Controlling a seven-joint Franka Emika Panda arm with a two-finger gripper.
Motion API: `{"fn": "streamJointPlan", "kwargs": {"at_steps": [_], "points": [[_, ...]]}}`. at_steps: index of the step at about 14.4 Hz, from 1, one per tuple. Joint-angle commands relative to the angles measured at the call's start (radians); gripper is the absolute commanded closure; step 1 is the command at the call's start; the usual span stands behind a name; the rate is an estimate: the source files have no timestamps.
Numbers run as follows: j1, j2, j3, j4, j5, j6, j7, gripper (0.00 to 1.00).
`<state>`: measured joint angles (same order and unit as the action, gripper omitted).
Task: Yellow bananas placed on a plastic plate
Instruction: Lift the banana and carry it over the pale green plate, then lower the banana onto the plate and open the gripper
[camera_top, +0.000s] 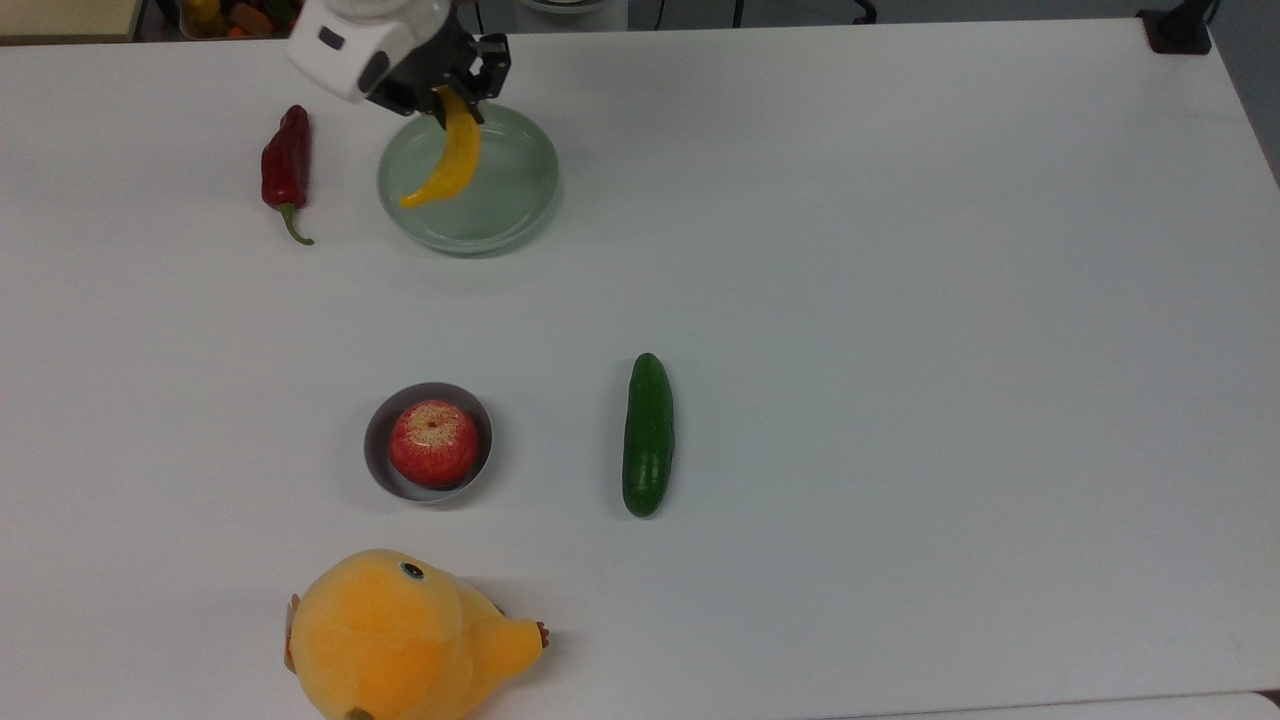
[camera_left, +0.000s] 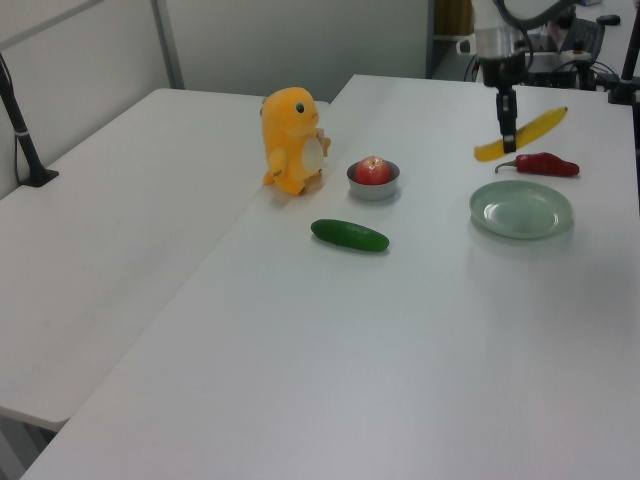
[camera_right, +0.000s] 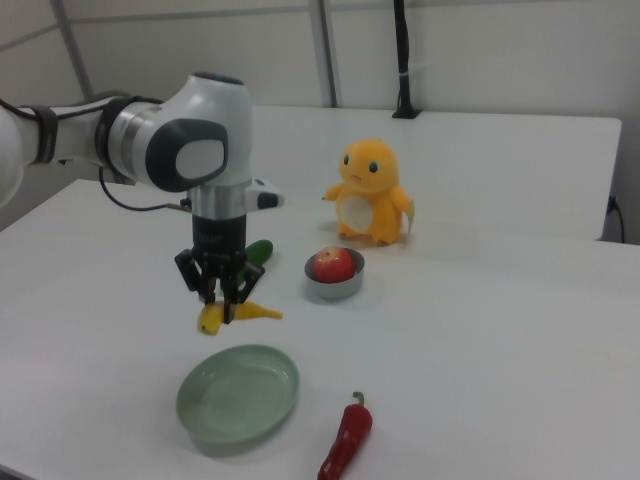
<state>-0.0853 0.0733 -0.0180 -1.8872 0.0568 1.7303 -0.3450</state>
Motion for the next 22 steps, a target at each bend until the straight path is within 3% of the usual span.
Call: {"fn": "streamJointPlan", "kwargs": {"at_steps": [1,7,9,10,12,13,15,19,22], "points": [[0.016,-0.035,-0.002,-0.125,0.012,0.034,0.003,0.94],[0.027,-0.012,0.009,-0.323,-0.005,0.370,0.081,0.95],[0.022,0.017,0.009,-0.333,-0.005,0.411,0.083,0.95],[0.016,0.016,0.009,-0.329,-0.005,0.410,0.098,0.90],[0.015,0.011,0.009,-0.325,-0.005,0.405,0.103,0.47],[0.015,0.011,0.009,-0.325,-0.005,0.403,0.104,0.30],[0.015,0.002,0.009,-0.323,-0.005,0.388,0.113,0.13],[0.021,-0.021,0.009,-0.268,-0.003,0.301,0.135,0.00],[0.027,-0.044,0.016,-0.176,0.001,0.174,0.135,0.00]]}}
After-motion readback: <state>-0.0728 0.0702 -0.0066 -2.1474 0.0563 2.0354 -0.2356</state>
